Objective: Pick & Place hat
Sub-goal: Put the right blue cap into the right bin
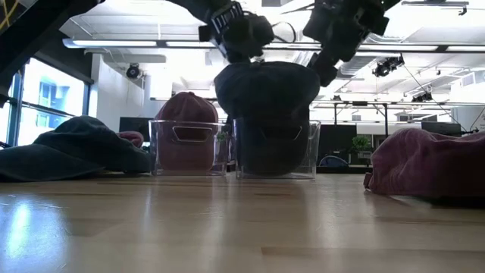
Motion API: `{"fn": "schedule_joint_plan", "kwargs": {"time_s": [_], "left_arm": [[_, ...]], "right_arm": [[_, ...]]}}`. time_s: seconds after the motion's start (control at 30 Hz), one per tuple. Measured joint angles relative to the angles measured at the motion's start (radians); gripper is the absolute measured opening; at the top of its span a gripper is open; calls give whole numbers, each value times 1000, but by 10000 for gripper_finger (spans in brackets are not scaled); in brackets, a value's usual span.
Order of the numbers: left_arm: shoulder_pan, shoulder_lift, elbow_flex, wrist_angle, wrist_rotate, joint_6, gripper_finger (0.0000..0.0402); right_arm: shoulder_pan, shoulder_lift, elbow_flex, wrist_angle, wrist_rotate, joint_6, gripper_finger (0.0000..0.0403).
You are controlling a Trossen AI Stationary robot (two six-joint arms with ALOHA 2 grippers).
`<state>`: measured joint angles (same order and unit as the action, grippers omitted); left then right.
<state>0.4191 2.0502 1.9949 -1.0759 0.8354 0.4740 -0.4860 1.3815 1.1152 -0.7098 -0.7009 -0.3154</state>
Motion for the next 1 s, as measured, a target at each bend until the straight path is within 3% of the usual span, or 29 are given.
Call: {"fn": "schedule_joint_plan", "kwargs": {"time_s": [0.13, 0.23, 0.3, 0.43, 0.6, 0.83, 0.9, 1.0], "left_arm": [[0, 0, 39, 4, -15, 1, 261], [0, 0, 49, -17, -109, 1, 259], [8, 1, 69, -62, -162, 5, 259], [44, 0, 108, -234, -170, 49, 259], [79, 0, 85, -333, -126, 91, 259], [89, -38, 84, -365, -118, 103, 259], [81, -54, 84, -362, -151, 106, 259], [56, -60, 84, -350, -286, 110, 259]], "right_arm": [[52, 0, 0, 46, 109, 20, 182], [78, 0, 0, 69, 118, 28, 181], [98, 0, 0, 80, 120, 27, 181], [128, 0, 0, 117, 139, 26, 174], [149, 27, 0, 147, 172, 44, 129], [146, 44, 0, 154, 170, 80, 19], [136, 38, 0, 154, 170, 74, 8], [116, 32, 0, 153, 167, 53, 23]]}}
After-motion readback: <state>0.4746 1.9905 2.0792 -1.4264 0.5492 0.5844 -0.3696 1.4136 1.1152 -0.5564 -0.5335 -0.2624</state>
